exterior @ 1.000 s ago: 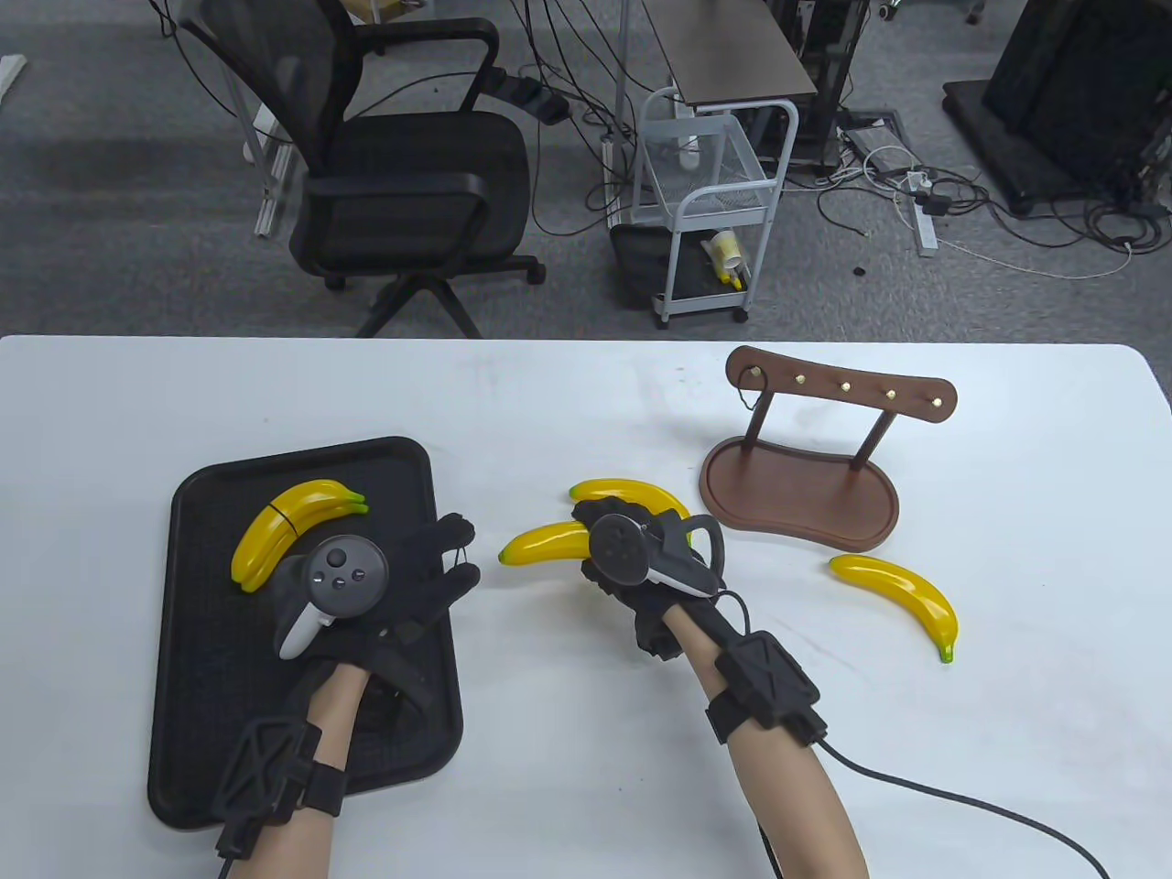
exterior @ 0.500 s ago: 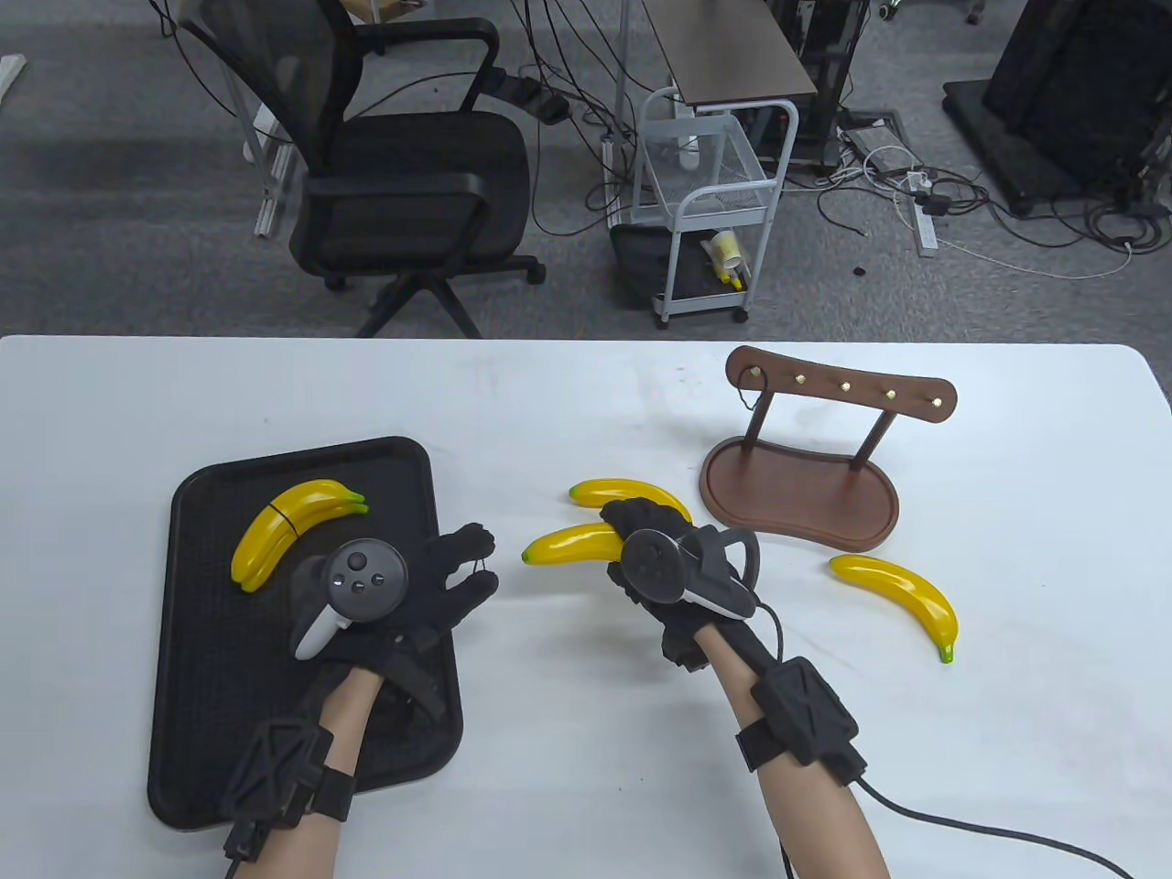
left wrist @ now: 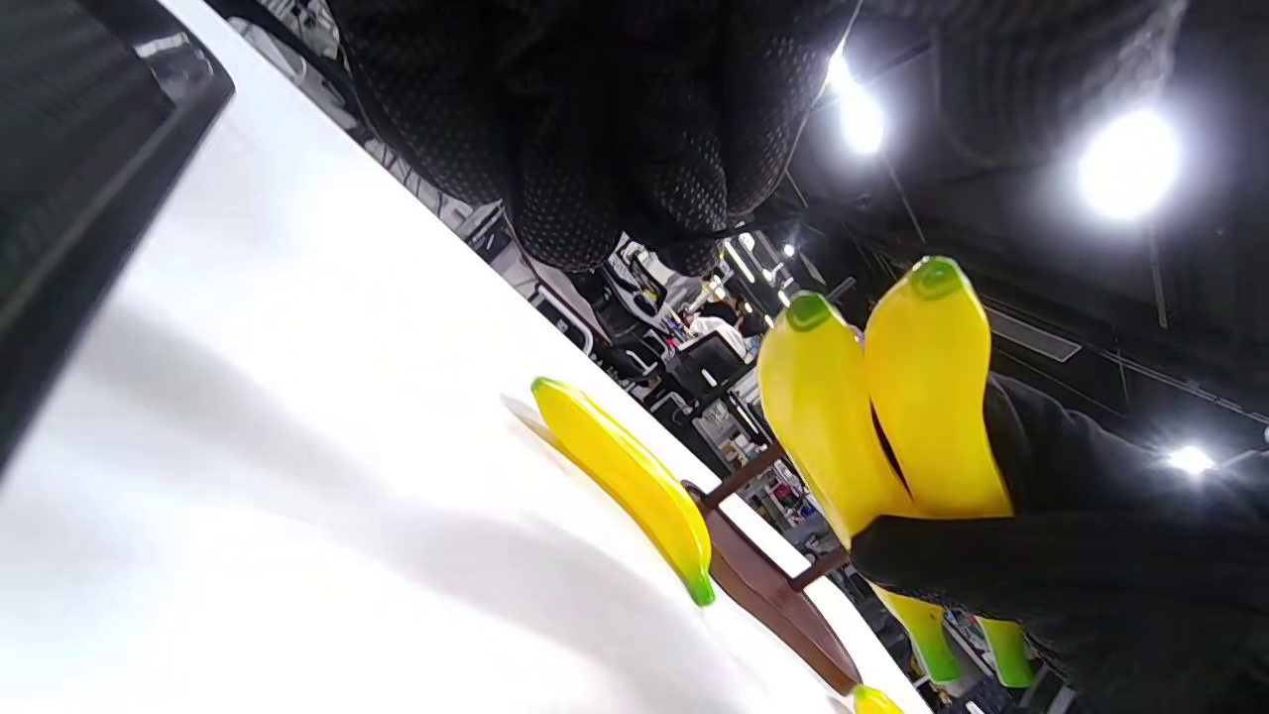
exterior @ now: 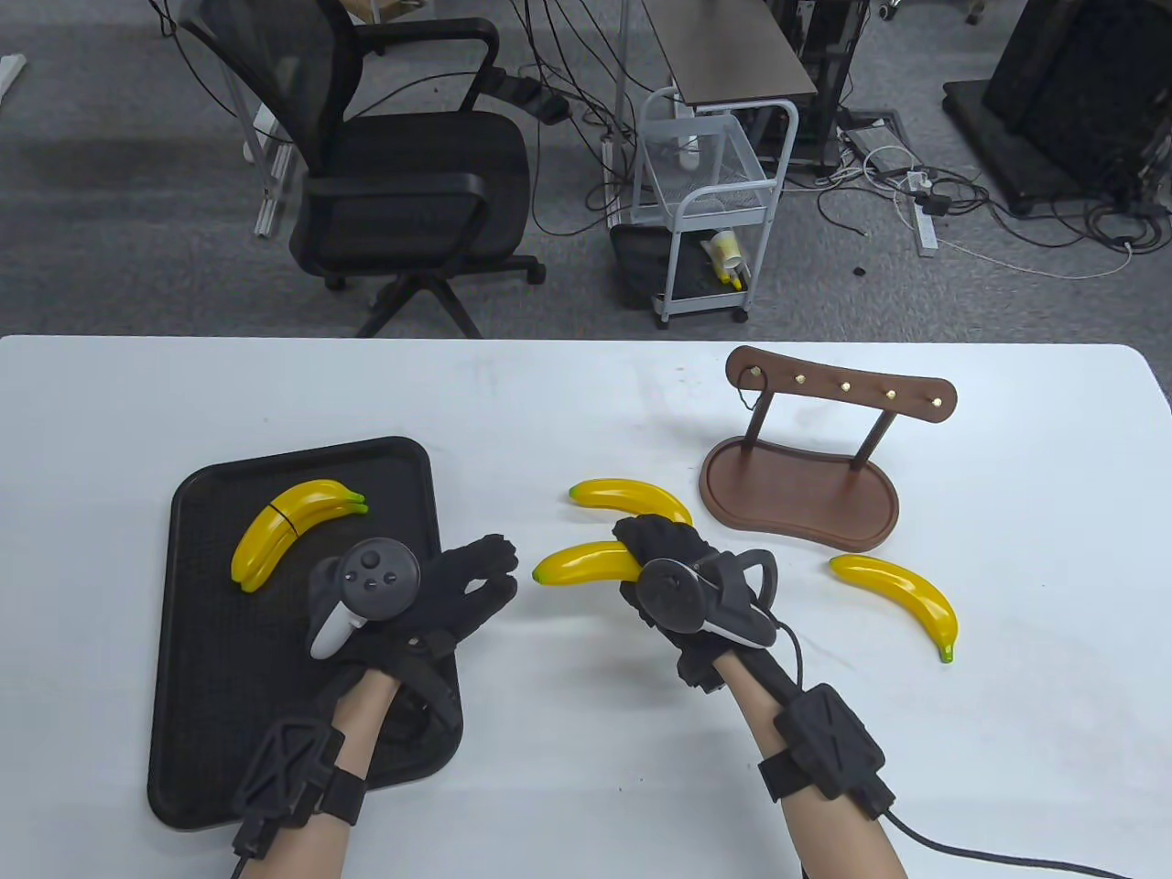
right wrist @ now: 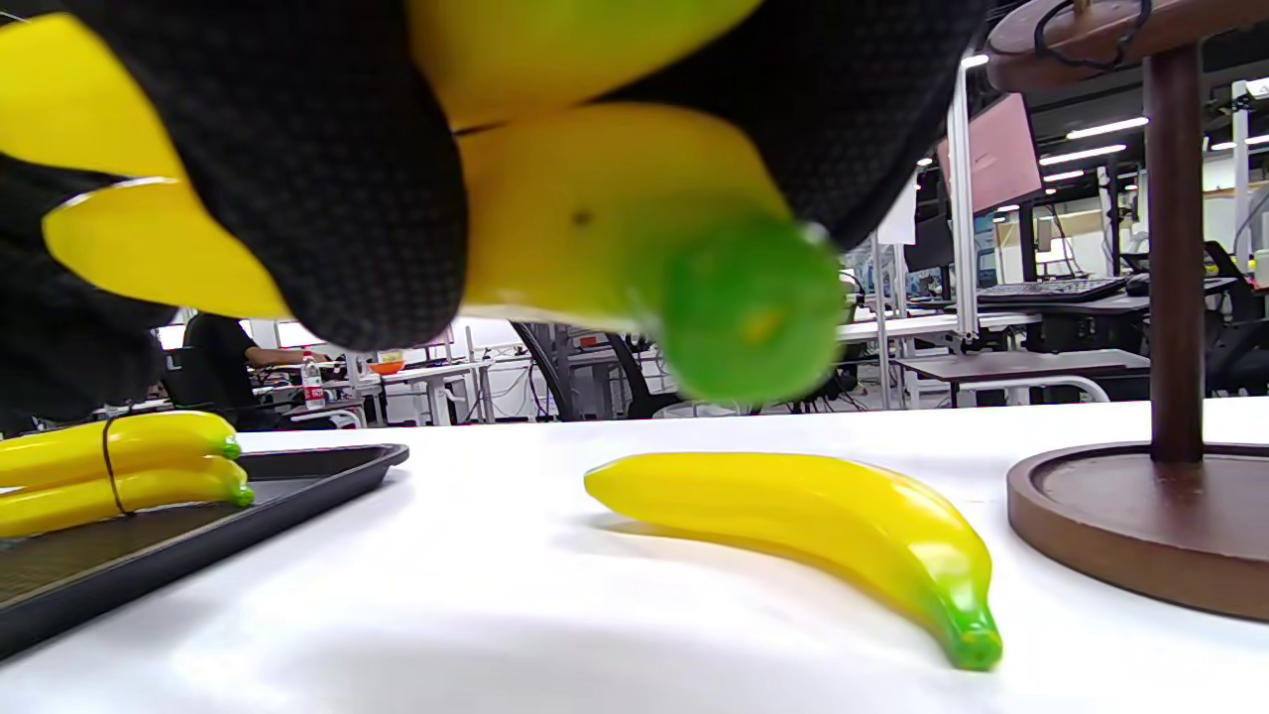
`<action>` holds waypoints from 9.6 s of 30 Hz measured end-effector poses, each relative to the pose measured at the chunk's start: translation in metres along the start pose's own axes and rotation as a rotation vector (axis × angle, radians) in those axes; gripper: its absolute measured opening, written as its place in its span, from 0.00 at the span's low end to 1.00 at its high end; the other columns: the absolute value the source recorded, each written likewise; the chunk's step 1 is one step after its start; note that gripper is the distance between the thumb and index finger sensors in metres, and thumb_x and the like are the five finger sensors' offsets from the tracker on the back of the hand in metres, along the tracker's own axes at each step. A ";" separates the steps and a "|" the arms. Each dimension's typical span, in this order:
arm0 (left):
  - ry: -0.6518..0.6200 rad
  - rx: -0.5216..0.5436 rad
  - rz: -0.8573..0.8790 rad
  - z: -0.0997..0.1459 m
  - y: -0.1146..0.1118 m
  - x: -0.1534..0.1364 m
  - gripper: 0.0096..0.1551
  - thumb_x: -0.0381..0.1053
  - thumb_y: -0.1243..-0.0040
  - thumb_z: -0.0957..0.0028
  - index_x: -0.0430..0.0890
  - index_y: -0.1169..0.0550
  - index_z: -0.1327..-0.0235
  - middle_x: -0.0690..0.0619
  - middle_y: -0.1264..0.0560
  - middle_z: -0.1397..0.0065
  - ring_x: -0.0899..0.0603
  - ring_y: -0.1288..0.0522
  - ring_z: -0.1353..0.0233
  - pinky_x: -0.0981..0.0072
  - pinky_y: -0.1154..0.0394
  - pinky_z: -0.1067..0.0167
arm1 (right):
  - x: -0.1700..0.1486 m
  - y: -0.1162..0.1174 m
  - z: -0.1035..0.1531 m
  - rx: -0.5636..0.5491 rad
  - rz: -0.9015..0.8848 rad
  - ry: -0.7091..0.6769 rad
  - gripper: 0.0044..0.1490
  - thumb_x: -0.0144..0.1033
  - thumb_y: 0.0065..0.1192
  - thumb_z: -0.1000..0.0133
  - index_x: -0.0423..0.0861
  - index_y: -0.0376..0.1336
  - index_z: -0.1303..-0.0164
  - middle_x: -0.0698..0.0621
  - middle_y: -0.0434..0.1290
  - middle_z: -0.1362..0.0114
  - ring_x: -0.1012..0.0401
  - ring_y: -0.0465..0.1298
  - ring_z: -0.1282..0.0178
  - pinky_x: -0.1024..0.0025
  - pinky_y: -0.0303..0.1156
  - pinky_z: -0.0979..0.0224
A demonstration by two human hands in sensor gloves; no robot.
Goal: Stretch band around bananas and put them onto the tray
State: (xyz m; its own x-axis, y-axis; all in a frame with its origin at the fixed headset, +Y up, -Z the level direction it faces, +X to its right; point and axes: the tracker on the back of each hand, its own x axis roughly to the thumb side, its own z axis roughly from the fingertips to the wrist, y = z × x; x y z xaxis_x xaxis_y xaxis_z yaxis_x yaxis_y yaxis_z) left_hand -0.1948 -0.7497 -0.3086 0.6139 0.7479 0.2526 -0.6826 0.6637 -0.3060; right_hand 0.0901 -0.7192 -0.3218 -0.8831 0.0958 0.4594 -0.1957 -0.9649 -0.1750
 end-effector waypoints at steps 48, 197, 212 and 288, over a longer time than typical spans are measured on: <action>-0.027 -0.161 0.059 -0.007 -0.017 0.013 0.50 0.71 0.51 0.42 0.40 0.38 0.16 0.42 0.29 0.17 0.33 0.26 0.22 0.39 0.34 0.24 | 0.050 -0.001 0.009 -0.089 0.061 -0.176 0.45 0.40 0.80 0.51 0.44 0.59 0.26 0.44 0.70 0.25 0.46 0.78 0.34 0.56 0.80 0.36; -0.050 -0.062 -0.078 -0.003 -0.003 0.042 0.49 0.71 0.39 0.44 0.46 0.37 0.17 0.45 0.30 0.17 0.37 0.23 0.26 0.44 0.30 0.26 | 0.027 -0.012 0.006 -0.009 -0.362 -0.215 0.54 0.51 0.70 0.48 0.44 0.50 0.17 0.41 0.58 0.15 0.43 0.65 0.20 0.48 0.68 0.25; 0.023 -0.168 0.181 -0.007 -0.005 0.031 0.48 0.70 0.40 0.42 0.42 0.36 0.18 0.40 0.29 0.18 0.34 0.21 0.30 0.41 0.28 0.31 | 0.039 -0.017 0.013 -0.183 -0.160 -0.249 0.46 0.40 0.74 0.47 0.47 0.53 0.21 0.47 0.65 0.21 0.51 0.72 0.25 0.55 0.73 0.28; 0.410 0.410 -0.347 0.036 0.086 -0.050 0.39 0.58 0.35 0.40 0.50 0.37 0.19 0.52 0.28 0.20 0.42 0.24 0.24 0.49 0.30 0.24 | -0.058 -0.014 0.004 -0.058 -0.635 0.170 0.44 0.45 0.65 0.41 0.41 0.53 0.18 0.39 0.63 0.19 0.42 0.69 0.24 0.48 0.70 0.30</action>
State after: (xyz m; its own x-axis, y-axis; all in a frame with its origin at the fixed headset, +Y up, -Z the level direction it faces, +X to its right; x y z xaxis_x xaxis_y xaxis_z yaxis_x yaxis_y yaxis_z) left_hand -0.2987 -0.7293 -0.3144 0.8701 0.4781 -0.1199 -0.4647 0.8768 0.1240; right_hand 0.1458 -0.7121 -0.3423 -0.6427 0.6835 0.3460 -0.7190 -0.6941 0.0358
